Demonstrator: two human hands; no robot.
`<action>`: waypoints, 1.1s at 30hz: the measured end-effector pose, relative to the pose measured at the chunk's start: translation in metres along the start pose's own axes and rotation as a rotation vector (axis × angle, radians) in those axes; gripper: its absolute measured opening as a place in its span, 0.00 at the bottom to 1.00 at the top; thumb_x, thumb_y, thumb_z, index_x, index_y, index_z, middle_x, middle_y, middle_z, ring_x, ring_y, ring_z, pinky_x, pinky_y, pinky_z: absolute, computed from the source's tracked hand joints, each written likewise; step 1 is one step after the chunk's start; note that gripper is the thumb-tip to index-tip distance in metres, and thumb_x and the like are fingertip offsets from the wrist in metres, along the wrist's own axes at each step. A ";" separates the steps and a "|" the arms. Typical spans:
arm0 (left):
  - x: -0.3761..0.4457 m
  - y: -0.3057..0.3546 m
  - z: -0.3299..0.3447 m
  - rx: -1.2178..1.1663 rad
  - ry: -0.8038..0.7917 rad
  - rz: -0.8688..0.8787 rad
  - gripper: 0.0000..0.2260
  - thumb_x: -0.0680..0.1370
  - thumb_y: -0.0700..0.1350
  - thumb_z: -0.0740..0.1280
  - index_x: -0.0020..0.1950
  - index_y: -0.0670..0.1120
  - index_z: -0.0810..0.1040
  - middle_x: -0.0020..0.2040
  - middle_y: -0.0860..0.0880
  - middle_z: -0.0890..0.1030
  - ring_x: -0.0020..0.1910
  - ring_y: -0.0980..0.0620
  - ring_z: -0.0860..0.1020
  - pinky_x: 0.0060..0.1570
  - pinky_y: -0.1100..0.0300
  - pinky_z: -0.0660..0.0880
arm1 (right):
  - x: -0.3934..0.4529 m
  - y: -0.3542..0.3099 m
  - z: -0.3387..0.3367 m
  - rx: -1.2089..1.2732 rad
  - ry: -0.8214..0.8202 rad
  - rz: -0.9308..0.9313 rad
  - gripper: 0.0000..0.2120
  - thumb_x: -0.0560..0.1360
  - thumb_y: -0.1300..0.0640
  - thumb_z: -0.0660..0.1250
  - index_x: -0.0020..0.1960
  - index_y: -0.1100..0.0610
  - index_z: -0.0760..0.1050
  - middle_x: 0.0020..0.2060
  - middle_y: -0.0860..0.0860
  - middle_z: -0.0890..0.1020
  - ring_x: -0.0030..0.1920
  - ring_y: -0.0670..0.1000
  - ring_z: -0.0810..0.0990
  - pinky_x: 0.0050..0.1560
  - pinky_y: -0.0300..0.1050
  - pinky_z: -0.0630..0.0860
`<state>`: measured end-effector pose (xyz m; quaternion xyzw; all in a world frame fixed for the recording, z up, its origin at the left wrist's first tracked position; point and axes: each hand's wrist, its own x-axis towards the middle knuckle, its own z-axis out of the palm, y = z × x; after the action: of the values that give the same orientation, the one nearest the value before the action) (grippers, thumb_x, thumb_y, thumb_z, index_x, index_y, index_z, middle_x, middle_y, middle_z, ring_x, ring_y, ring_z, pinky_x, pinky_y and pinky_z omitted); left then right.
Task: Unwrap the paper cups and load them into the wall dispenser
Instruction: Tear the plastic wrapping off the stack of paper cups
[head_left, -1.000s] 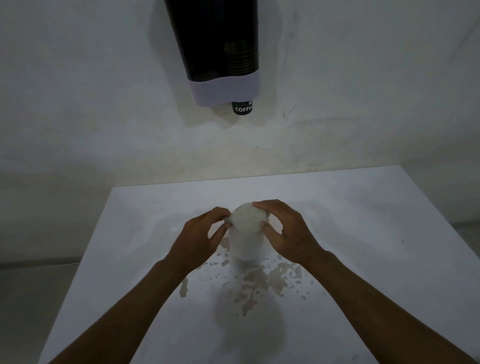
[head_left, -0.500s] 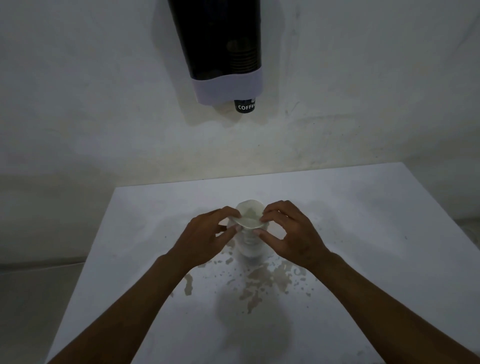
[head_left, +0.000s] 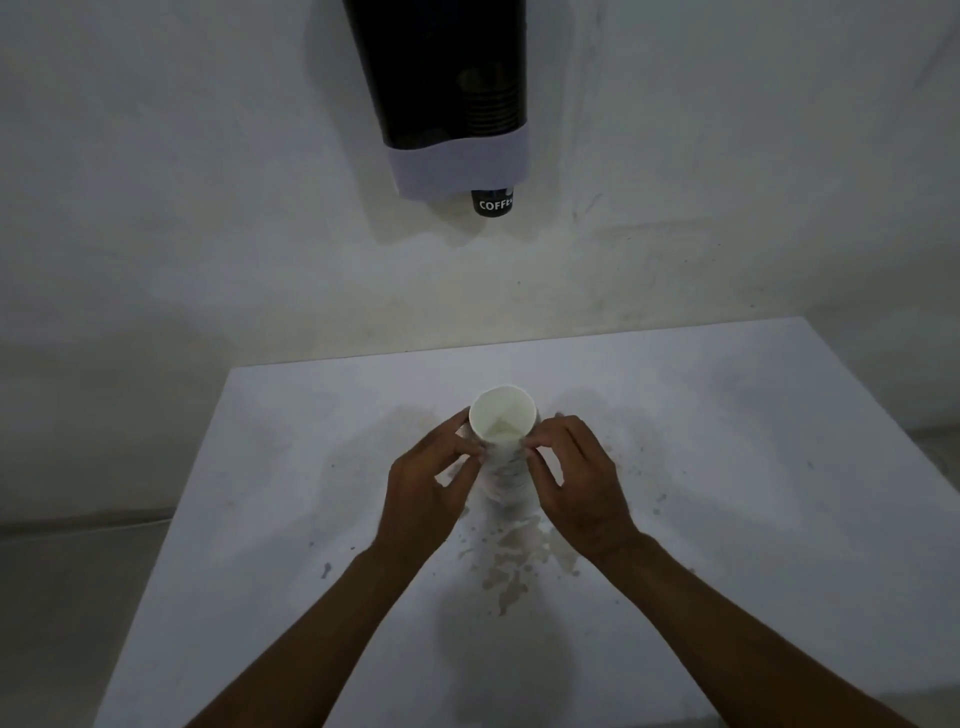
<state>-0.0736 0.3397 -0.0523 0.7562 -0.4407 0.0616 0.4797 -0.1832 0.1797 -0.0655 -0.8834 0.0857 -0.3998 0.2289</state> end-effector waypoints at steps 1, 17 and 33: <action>-0.003 -0.003 0.001 0.032 -0.018 0.013 0.10 0.77 0.43 0.71 0.57 0.42 0.82 0.66 0.48 0.79 0.64 0.54 0.78 0.60 0.58 0.78 | -0.005 0.002 0.001 -0.018 -0.013 -0.009 0.06 0.79 0.60 0.66 0.49 0.63 0.79 0.47 0.57 0.82 0.51 0.53 0.79 0.64 0.42 0.75; 0.025 -0.004 0.003 -0.074 -0.184 -0.264 0.31 0.68 0.53 0.78 0.69 0.47 0.74 0.57 0.54 0.78 0.55 0.55 0.78 0.53 0.64 0.78 | 0.014 -0.006 -0.005 0.342 -0.237 0.515 0.26 0.76 0.51 0.70 0.72 0.50 0.68 0.67 0.43 0.72 0.65 0.44 0.73 0.64 0.42 0.75; 0.018 0.003 0.005 -0.550 -0.031 -0.768 0.15 0.81 0.40 0.62 0.65 0.50 0.79 0.58 0.49 0.83 0.54 0.49 0.82 0.54 0.52 0.81 | 0.020 -0.001 0.002 0.712 -0.039 1.141 0.07 0.78 0.65 0.67 0.51 0.59 0.83 0.47 0.54 0.86 0.49 0.54 0.85 0.44 0.38 0.82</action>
<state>-0.0665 0.3249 -0.0438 0.7101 -0.1364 -0.2507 0.6436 -0.1686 0.1742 -0.0530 -0.5773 0.3977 -0.2043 0.6833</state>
